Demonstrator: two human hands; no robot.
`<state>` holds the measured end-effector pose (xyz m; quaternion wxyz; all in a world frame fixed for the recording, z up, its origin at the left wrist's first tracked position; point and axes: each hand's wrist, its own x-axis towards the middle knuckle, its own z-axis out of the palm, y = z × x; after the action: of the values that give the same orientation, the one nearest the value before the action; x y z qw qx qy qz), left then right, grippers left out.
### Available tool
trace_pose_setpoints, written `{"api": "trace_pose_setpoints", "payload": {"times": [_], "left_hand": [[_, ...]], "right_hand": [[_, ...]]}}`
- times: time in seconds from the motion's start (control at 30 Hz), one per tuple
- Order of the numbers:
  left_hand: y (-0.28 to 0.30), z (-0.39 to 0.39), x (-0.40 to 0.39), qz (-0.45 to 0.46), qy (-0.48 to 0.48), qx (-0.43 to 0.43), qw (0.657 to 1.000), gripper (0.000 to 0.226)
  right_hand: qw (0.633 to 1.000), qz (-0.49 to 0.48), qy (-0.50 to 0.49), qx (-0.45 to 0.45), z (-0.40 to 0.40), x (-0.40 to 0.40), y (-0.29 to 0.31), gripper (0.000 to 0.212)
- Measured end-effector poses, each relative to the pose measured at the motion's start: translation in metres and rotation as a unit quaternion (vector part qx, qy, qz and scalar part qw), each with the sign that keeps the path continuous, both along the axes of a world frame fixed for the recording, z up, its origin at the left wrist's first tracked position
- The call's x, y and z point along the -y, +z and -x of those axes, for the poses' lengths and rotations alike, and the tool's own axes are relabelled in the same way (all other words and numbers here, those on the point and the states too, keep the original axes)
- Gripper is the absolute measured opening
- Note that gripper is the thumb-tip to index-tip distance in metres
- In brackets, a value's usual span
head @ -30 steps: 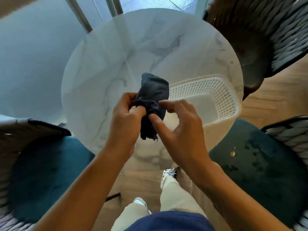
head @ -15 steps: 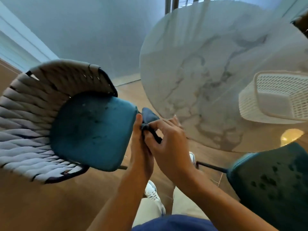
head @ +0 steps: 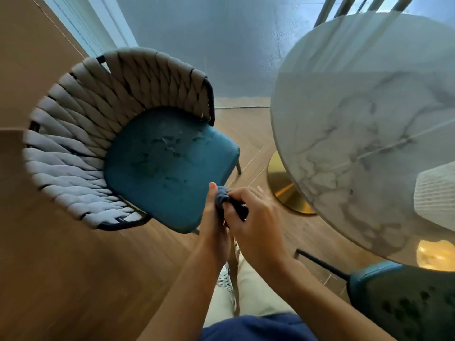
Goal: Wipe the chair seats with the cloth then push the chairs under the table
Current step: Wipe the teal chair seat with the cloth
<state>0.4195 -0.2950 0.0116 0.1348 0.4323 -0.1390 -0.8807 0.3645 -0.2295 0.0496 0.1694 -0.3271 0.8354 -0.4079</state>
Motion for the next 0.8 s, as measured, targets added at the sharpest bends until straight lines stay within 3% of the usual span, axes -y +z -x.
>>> {"api": "trace_pose_setpoints", "payload": {"times": [0.13,0.27,0.43,0.63,0.8], "left_hand": [[-0.004,0.007,0.024,0.050,-0.002,0.004,0.999,0.047],[-0.006,0.012,0.051,0.041,-0.036,0.009,0.998,0.059],[-0.016,0.010,0.094,-0.011,-0.020,0.057,0.998,0.027],[-0.044,-0.012,0.160,0.037,0.065,0.153,0.985,0.017],[-0.089,-0.044,0.219,0.095,0.049,0.189,0.976,0.024]], "right_hand": [[0.999,-0.002,0.035,0.017,0.016,0.028,-0.005,0.011],[0.993,-0.026,0.113,0.012,0.018,0.054,-0.010,0.012],[0.976,-0.037,0.215,0.020,0.026,0.077,-0.016,0.021],[0.991,-0.056,0.107,0.055,0.025,0.114,-0.045,0.015],[0.983,-0.145,0.077,0.084,0.024,0.172,-0.109,0.019]]}}
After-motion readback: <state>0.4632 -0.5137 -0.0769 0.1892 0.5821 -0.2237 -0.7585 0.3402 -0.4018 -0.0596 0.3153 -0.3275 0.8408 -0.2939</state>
